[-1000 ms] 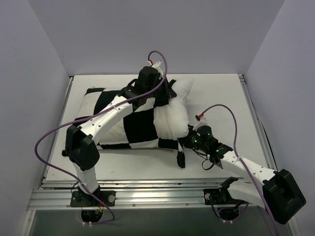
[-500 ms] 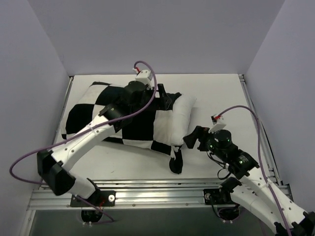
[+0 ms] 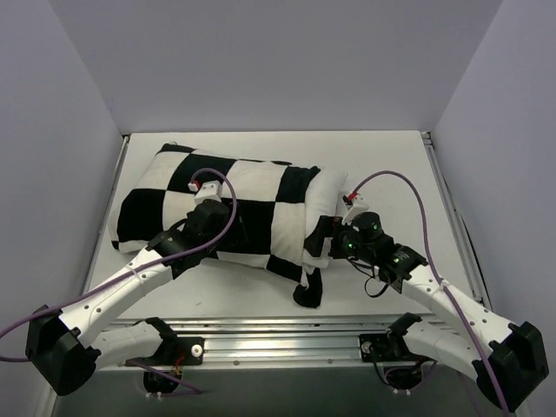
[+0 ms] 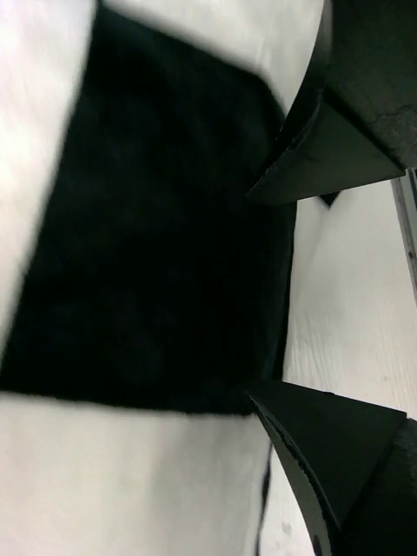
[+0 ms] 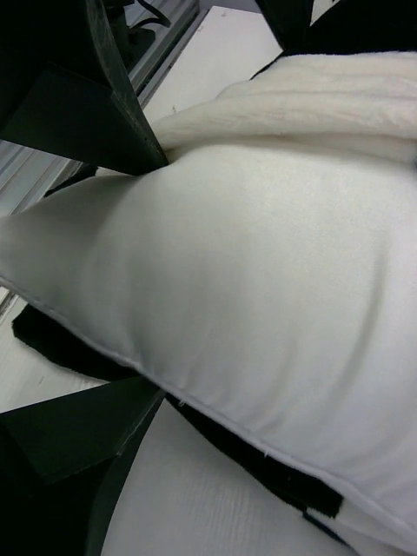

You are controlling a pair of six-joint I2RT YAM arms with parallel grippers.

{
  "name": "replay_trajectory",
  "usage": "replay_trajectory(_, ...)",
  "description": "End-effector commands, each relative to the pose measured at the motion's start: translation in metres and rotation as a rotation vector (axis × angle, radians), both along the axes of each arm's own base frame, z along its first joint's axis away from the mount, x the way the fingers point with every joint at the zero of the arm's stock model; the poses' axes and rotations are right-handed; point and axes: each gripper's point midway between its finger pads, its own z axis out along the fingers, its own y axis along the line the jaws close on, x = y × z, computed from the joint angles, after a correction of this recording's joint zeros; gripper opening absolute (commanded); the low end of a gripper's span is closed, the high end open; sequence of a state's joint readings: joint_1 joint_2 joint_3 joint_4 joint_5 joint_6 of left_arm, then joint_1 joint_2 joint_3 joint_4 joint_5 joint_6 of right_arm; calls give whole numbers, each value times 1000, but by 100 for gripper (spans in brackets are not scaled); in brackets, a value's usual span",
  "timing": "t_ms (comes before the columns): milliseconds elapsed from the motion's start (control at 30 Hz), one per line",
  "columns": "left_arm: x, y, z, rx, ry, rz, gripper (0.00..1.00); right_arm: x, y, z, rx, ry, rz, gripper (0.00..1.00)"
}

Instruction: Remove the pillowcase from the pillow

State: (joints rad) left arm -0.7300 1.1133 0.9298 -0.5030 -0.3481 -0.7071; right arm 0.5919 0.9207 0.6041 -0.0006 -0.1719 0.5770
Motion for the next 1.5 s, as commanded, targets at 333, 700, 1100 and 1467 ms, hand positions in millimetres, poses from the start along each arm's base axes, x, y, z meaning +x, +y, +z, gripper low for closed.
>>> replay_trajectory(333,104,-3,22,6,-161,20,89,7,77,-15,166,-38,199,25)
replay_trajectory(700,8,-42,48,-113,-171,-348,95,41,102,33,172,-153,187,0)
replay_trajectory(1100,-35,-69,-17,40,-62,-478,91,39,110,37,125,-162,200,0)
replay_trajectory(1467,-46,-80,-55,149,45,-565,77,35,111,37,120,-164,200,0)
